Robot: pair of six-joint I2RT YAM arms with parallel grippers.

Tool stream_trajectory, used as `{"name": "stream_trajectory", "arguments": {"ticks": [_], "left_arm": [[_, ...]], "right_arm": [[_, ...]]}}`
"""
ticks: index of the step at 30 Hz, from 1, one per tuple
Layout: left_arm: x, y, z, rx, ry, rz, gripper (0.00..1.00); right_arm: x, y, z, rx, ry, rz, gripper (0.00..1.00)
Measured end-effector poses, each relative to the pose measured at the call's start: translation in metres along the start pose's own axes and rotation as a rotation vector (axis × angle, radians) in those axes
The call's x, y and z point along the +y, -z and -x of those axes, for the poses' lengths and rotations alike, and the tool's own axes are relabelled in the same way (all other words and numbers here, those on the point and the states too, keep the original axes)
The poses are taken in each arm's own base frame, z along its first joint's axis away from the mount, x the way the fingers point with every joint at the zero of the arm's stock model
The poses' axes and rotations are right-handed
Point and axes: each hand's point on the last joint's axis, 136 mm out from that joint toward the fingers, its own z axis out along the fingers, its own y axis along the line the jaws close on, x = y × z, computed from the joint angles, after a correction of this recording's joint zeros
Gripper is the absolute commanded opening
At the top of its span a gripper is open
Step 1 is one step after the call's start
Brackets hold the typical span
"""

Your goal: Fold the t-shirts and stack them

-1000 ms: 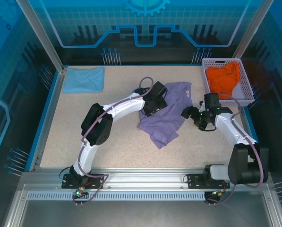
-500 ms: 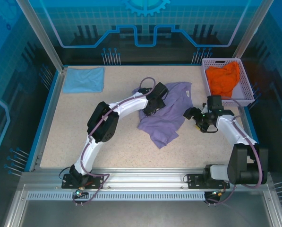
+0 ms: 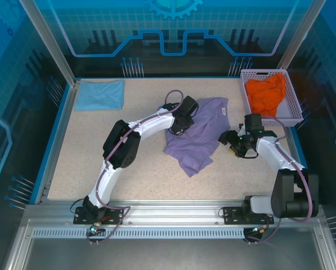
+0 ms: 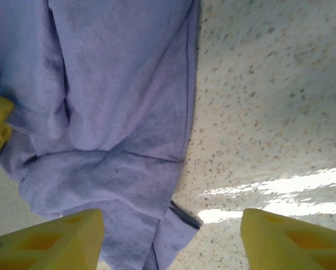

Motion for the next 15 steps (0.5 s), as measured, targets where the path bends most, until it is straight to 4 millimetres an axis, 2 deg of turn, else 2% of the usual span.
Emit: {"name": "stream_trajectory", "arguments": {"ticks": [2,4,8,11,15], "left_arm": [[-0.004,0.011,0.004,-0.012,-0.025,-0.028,0.0],[-0.012,0.031,0.01,-0.03,-0.051,-0.069,0.0],[-0.035,0.092,0.027,-0.092,-0.089,-0.209,0.0],[-0.044,0.135,0.036,-0.137,-0.107,-0.299,0.0],[-0.048,0.17,0.044,-0.166,-0.139,-0.378,0.0]], "right_arm": [[0.003,-0.002,-0.007,0.023,0.019,0.003,0.55],[0.007,-0.004,-0.014,0.043,0.035,0.007,0.54],[0.011,-0.011,-0.034,0.095,0.066,0.004,0.59],[0.014,-0.014,-0.05,0.13,0.089,-0.013,0.62],[0.01,-0.012,-0.058,0.125,0.074,-0.021,0.62]]}}
